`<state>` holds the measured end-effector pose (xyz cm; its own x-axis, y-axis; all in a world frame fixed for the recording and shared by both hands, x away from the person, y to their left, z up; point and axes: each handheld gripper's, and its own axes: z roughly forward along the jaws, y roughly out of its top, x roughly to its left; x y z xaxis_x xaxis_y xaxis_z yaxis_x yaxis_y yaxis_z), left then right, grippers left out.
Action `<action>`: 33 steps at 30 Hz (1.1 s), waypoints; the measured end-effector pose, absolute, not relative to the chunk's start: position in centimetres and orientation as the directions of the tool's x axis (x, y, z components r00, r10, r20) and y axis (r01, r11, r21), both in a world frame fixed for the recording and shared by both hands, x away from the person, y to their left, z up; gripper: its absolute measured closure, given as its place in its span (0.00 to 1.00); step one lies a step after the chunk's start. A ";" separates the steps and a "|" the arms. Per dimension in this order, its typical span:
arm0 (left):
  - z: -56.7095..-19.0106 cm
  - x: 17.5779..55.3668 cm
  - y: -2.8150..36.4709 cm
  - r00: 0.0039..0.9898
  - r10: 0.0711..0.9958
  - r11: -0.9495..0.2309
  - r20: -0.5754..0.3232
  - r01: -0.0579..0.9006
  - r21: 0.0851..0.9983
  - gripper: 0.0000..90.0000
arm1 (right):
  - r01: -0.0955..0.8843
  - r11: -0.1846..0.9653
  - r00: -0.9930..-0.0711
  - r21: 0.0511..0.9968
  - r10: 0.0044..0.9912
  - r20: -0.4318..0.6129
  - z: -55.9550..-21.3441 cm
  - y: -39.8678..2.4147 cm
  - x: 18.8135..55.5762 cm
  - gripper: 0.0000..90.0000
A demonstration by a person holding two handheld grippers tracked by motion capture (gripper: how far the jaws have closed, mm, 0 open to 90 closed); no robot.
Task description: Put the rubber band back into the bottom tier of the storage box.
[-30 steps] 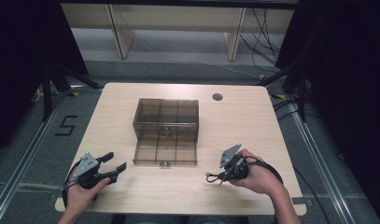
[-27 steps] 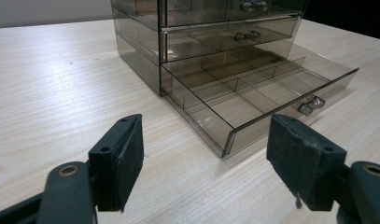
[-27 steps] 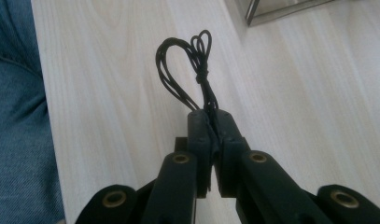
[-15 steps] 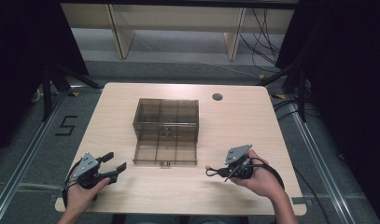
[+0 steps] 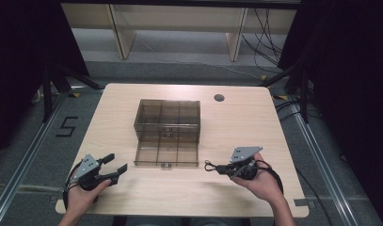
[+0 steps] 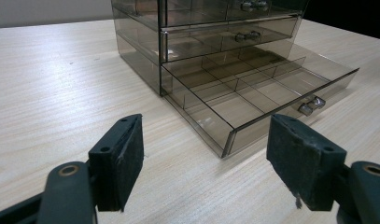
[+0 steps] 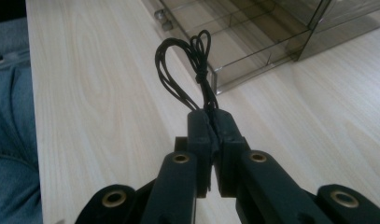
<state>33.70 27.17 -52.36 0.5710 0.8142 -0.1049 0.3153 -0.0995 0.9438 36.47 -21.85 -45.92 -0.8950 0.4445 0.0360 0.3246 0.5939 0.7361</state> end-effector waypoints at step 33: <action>-52.4 33.8 27.2 0.573 0.812 -0.093 -0.112 0.316 0.944 0.30 | 0.347 0.373 -0.856 0.861 0.501 0.128 -46.2 -21.5 36.5 0.97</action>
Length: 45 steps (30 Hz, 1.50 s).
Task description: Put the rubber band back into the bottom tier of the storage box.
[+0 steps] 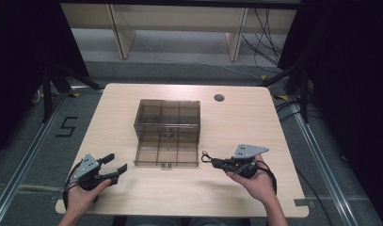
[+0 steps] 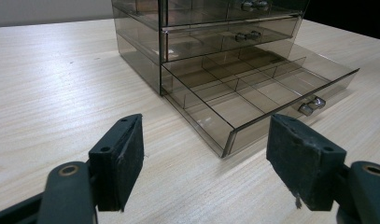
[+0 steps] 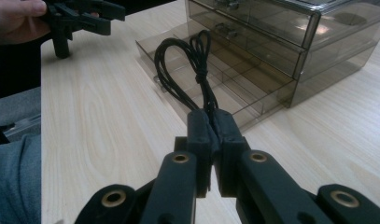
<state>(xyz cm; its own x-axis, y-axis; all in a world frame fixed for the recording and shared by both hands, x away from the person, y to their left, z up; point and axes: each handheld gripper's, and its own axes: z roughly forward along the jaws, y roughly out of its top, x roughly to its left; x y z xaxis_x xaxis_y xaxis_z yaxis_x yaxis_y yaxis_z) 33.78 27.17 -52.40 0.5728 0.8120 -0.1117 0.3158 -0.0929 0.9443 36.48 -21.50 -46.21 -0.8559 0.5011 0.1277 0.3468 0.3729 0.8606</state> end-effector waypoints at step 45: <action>-45.9 33.5 15.8 0.874 0.472 -0.058 -0.115 0.161 0.985 0.39 | 0.256 0.206 -0.888 0.944 0.435 0.146 -44.9 -18.3 36.1 0.97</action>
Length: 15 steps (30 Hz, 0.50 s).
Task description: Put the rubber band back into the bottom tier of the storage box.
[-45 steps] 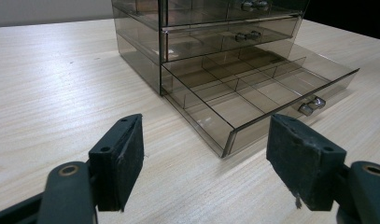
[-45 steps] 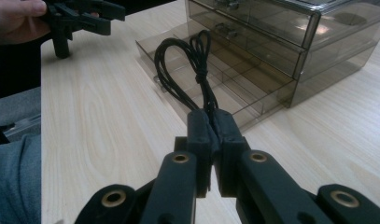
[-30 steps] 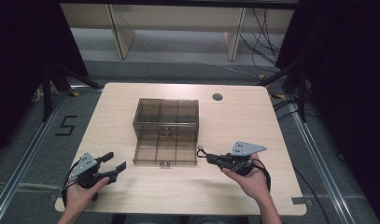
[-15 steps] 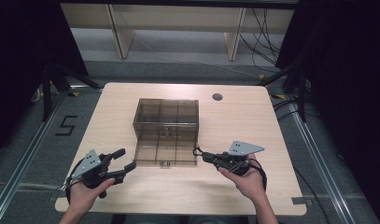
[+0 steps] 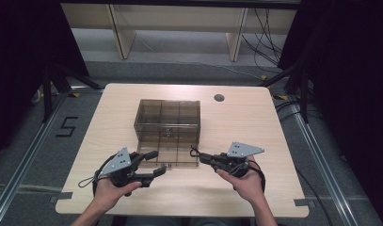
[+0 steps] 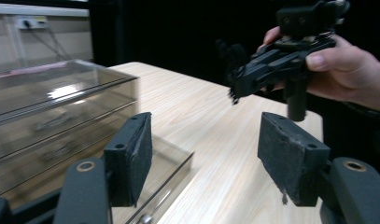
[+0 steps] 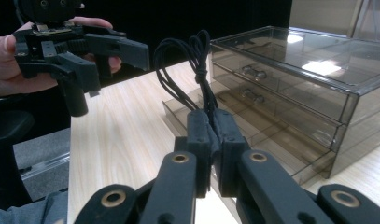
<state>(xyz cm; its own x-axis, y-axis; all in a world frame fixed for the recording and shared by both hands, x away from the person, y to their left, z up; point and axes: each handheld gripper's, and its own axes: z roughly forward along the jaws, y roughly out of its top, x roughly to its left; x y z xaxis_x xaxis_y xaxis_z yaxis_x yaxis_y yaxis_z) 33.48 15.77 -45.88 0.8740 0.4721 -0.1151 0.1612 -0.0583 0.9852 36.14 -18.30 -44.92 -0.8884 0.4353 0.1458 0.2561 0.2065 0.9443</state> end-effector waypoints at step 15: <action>-45.8 34.5 12.0 0.895 0.419 -0.028 -0.151 0.179 0.984 0.54 | 0.267 0.214 -0.896 0.940 0.415 0.161 -45.3 -17.3 35.9 0.97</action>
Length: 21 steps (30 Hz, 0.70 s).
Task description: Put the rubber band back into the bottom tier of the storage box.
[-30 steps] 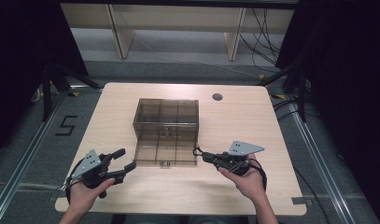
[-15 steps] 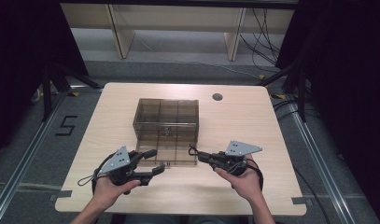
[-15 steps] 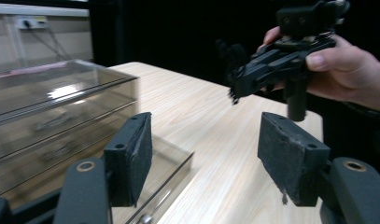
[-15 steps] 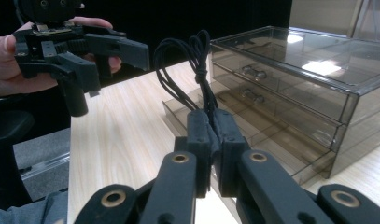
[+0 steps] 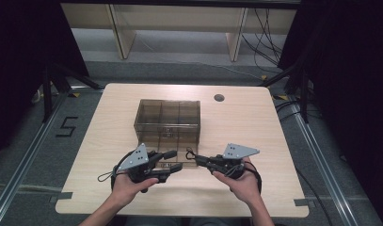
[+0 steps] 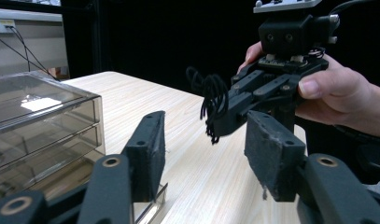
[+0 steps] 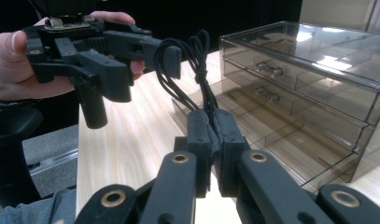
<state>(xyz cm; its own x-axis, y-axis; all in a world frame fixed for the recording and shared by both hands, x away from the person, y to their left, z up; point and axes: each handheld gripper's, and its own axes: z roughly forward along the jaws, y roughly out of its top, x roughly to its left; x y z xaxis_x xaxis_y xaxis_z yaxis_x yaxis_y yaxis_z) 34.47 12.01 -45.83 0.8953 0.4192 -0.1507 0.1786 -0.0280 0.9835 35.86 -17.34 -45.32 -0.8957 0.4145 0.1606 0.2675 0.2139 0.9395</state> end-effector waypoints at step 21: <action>-45.8 35.2 10.2 0.908 0.389 -0.025 -0.158 0.182 0.983 0.70 | 0.258 0.216 -0.906 0.942 0.391 0.159 -45.7 -16.7 35.7 0.97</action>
